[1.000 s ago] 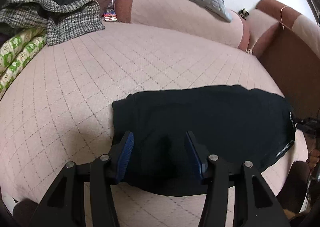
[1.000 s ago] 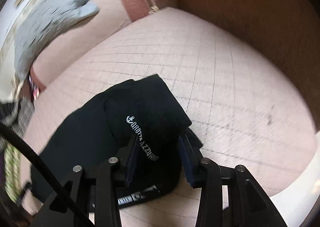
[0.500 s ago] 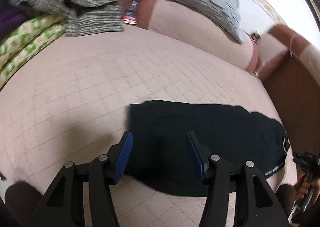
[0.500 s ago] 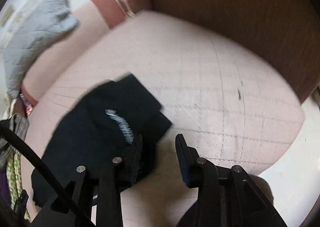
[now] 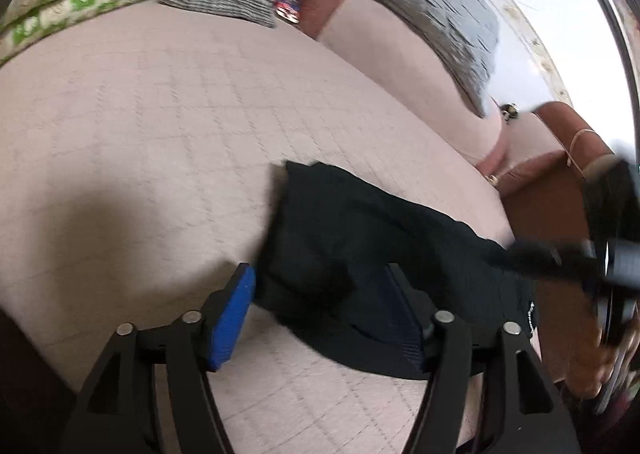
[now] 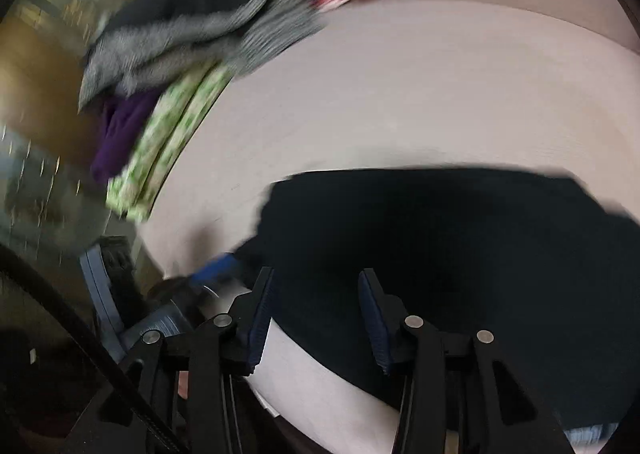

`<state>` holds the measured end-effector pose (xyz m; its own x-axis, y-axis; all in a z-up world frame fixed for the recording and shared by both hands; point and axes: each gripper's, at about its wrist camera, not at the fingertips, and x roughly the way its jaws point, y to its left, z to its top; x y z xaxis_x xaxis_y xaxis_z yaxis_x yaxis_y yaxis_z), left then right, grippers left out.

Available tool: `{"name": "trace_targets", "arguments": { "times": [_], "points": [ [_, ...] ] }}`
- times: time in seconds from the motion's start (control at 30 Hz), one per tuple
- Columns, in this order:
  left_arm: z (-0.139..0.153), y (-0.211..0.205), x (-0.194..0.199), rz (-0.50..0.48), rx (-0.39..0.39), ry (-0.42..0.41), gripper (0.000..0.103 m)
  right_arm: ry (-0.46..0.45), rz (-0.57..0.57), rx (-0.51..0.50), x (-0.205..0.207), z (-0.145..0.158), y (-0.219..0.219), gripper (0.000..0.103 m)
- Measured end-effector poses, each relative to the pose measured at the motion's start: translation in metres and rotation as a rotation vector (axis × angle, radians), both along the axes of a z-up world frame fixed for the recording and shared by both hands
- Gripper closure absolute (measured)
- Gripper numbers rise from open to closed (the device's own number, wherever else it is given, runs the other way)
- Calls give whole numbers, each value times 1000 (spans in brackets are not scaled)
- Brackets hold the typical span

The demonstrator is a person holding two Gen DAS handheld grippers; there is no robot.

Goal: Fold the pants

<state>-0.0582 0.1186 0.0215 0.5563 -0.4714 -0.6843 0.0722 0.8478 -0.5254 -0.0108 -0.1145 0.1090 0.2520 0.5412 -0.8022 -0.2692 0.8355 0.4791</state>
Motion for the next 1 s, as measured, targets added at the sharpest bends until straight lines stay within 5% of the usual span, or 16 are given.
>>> {"name": "trace_targets", "arguments": {
  "times": [0.1, 0.27, 0.4, 0.53, 0.57, 0.6, 0.63, 0.7, 1.0],
  "points": [
    [-10, -1, -4, 1, -48, -3, 31, 63, 134, -150, 43, -12, 74, 50],
    [-19, 10, -7, 11, -160, -24, 27, 214, 199, -368, 99, -53, 141, 44],
    [-17, -1, -9, 10, -123, -58, 19, 299, 217, -529, 118, -80, 177, 23],
    [-16, -16, -10, 27, -42, -71, 22, 321, 271, -660, 121, -96, 196, 21],
    [-14, -20, -10, 21, -15, -68, 47, 320, 278, -663, 121, -96, 197, 25],
    [-16, -24, -6, -11, -17, -43, 89, 304, 285, -673, 120, -94, 198, 39],
    [-21, -28, -1, -50, -33, 14, 90, 281, 287, -695, 119, -94, 202, 63],
    [-21, -30, -1, -45, -61, 30, 90, 232, 280, -749, 114, -88, 194, 81],
    [32, -89, 0, -193, -57, -56, 90, 98, 120, -497, 81, -30, 103, 86]
  ]
}}
